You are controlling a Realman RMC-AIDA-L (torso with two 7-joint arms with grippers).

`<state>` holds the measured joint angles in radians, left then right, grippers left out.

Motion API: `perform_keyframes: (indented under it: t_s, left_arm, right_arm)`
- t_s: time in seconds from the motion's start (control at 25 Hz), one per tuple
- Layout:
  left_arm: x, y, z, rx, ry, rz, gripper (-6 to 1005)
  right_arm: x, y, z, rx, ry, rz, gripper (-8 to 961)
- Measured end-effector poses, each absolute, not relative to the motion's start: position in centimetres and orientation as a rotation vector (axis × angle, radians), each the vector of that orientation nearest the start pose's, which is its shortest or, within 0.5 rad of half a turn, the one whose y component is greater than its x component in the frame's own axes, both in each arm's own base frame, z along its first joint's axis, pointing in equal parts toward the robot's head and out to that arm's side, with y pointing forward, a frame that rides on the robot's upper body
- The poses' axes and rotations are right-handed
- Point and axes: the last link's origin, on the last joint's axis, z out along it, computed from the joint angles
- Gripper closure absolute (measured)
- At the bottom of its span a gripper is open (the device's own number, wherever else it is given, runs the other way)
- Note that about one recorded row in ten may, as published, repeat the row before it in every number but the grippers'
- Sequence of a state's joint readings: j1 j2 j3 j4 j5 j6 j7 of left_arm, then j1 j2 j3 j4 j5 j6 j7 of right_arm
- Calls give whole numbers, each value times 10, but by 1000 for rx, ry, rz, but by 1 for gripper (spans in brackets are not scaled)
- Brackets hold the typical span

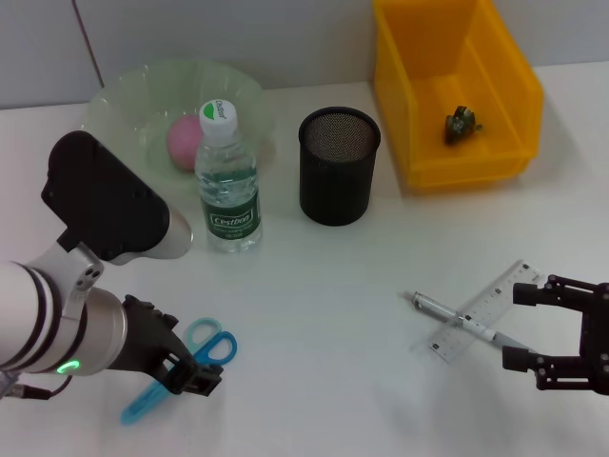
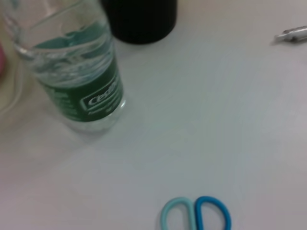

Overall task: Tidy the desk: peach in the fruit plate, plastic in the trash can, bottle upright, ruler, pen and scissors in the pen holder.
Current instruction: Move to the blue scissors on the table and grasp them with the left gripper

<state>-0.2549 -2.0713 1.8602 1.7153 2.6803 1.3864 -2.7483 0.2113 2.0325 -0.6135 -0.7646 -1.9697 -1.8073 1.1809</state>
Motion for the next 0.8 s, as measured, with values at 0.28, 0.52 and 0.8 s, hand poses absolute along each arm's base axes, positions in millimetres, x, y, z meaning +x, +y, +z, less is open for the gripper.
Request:
perform_keyframes:
  t_s: [0.28, 0.52, 0.8]
  left_arm:
    - [-175, 276, -45, -2561, -779, 562, 198]
    - [-174, 279, -48, -2543, -815, 585, 199]
    - [-177, 285, -54, -2545, -831, 630, 202]
  right_arm:
    - [334, 228, 47, -2651, 565, 709, 104]
    - [333, 230, 48, -2647, 556, 719, 104]
    - [332, 231, 47, -2651, 552, 717, 104]
